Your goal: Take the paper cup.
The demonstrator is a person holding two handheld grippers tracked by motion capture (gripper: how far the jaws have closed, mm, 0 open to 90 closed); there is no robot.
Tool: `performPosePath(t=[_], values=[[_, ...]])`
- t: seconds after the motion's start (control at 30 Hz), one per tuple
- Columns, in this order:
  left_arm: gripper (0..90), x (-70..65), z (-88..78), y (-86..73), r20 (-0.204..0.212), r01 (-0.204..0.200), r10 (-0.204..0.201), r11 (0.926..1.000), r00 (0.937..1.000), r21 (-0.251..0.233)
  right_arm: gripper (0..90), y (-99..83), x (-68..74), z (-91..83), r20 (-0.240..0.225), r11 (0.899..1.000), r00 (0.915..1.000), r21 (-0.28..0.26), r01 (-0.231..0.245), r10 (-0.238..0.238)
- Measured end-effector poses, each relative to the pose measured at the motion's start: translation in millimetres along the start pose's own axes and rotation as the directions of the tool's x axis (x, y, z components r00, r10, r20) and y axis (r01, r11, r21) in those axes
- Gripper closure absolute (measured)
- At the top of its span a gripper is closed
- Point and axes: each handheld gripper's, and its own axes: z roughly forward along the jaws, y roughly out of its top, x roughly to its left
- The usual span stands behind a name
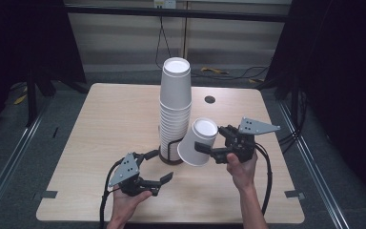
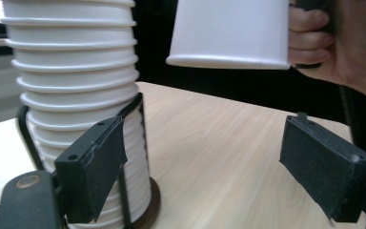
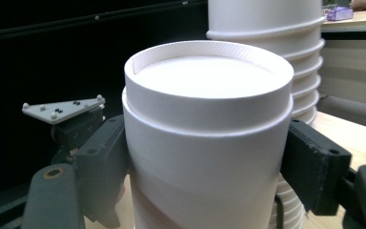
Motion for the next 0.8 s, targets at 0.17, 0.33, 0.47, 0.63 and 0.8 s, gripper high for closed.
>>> performPosePath(t=[0.17,0.33,0.47,0.63,0.8], values=[[15.7,-3.1,2.3,-2.5,0.022,0.013,-0.013,0.9999,0.9997,-0.005,24.1,-10.1,2.6,3.0,-0.013,1.000,0.9999,0.006,-0.008,0.008],[15.6,-3.8,2.6,-1.4,0.024,0.008,-0.009,0.9999,0.9997,0.006,24.2,-16.5,5.1,5.4,-0.019,1.000,0.9998,0.008,-0.009,0.009],[15.7,-5.5,4.9,-0.3,0.027,0.004,-0.004,1.0000,0.9996,0.005,24.2,-20.3,5.7,7.7,-0.030,1.000,0.9995,0.008,-0.006,0.006],[15.5,-7.9,8.0,0.6,0.047,0.002,-0.002,1.0000,0.9989,0.009,24.2,-28.2,7.0,13.0,-0.048,1.000,0.9988,0.023,-0.008,0.009],[15.5,-8.3,10.9,1.2,0.057,0.008,-0.008,0.9999,0.9984,0.009,24.3,-33.9,8.4,15.5,-0.047,0.999,0.9988,0.044,-0.007,0.009]])
